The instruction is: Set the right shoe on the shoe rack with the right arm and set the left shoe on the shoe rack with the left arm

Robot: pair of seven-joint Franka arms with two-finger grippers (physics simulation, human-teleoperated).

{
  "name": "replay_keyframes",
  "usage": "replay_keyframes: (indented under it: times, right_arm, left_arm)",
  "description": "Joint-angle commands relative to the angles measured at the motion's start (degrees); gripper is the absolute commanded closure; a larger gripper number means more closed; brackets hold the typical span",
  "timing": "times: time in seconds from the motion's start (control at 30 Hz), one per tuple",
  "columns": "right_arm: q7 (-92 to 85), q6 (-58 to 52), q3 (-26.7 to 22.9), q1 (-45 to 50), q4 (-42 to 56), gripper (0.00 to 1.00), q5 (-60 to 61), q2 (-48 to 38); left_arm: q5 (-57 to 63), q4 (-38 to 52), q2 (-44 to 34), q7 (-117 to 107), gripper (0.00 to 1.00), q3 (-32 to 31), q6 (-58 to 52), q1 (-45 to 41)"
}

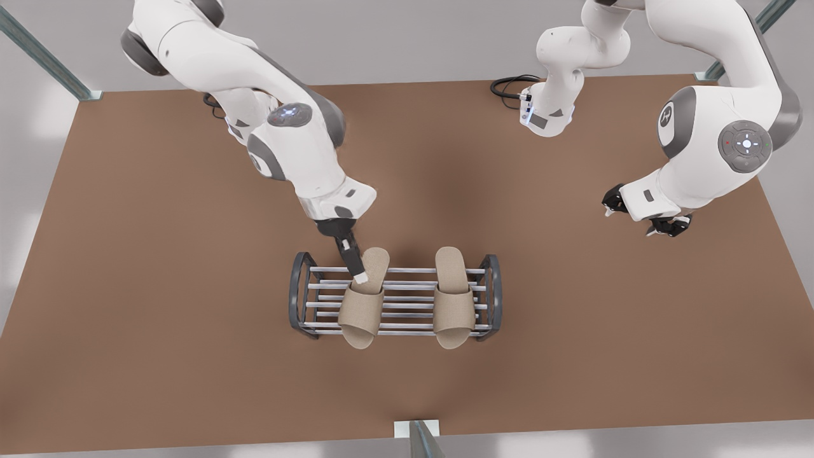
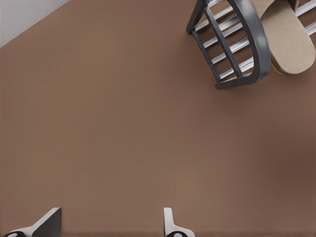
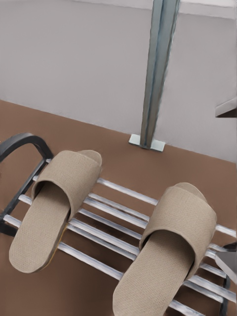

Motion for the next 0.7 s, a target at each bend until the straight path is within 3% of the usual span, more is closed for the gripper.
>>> replay_keyframes:
  times: [0.0, 0.03, 0.13, 0.2, 0.27, 0.33, 0.67]
  right_arm:
    - [29.48, -14.33, -7.50, 0.31, -1.69, 0.00, 21.36, -2.58]
    - [29.39, -17.48, -19.55, 4.61, -3.98, 0.00, 22.34, -5.83]
    - [32.28, -27.50, -30.82, 4.62, -7.59, 0.00, 21.02, -11.90]
    - [45.37, -40.08, -30.65, 3.92, -3.63, 0.00, 15.75, -11.81]
    - [52.32, -39.91, -30.92, -2.06, -3.10, 0.00, 20.58, -11.11]
    - [68.15, -39.82, -30.83, -1.27, -1.70, 0.00, 16.63, -8.92]
    - [68.15, -39.99, -30.74, -4.96, -1.43, 0.00, 18.73, -8.21]
  left_arm:
    - [0.02, 0.03, -0.06, -0.05, 0.00, -0.01, -0.09, 0.00]
    - [0.02, 0.03, -0.06, -0.05, 0.00, -0.01, -0.09, 0.00]
    - [0.02, 0.03, -0.06, -0.05, 0.00, -0.01, 0.00, 0.00]
    - [0.02, 0.03, -0.06, -0.05, 0.00, -0.01, -0.09, 0.00]
    - [0.02, 0.03, -0.06, -0.05, 0.00, -0.01, -0.09, 0.00]
    - [0.02, 0.03, -0.06, -0.05, 0.00, -0.01, -0.09, 0.00]
    - [0.02, 0.03, -0.06, -0.40, 0.00, -0.01, -0.09, 0.00]
